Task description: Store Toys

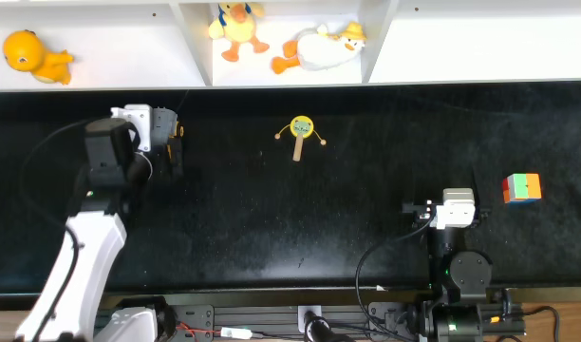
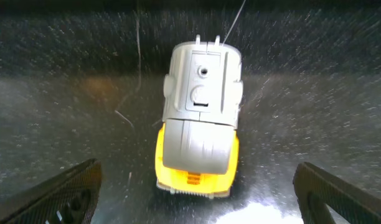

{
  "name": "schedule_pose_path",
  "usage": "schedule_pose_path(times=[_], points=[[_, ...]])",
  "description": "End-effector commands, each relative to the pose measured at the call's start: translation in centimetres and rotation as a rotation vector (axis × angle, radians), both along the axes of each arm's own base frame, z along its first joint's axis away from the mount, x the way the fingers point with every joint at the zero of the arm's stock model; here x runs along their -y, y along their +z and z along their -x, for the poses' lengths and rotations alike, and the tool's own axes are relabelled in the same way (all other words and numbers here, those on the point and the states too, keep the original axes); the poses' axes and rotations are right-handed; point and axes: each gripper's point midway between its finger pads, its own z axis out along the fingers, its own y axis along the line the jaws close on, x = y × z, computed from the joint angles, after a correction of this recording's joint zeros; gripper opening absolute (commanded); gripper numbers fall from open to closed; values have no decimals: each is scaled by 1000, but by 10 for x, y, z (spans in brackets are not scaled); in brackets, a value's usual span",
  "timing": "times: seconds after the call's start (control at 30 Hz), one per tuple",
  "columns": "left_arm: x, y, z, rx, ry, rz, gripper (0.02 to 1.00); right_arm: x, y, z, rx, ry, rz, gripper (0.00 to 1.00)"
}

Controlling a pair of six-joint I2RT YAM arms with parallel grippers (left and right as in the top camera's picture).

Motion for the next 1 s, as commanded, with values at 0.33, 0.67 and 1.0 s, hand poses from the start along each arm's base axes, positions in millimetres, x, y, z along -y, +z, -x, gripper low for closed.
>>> schedule_pose_path(times=[0.33,0.67,1.0], points=[[1,-25,-25,-53,-44,-27,954,1,-4,0,-2,-6,3,996],[5,-23,-33,-24,-56,-8,709,1,-4,0,-2,-6,3,996],[5,-22,-33,-19,-56,-9,573,1,-4,0,-2,-6,3,993]])
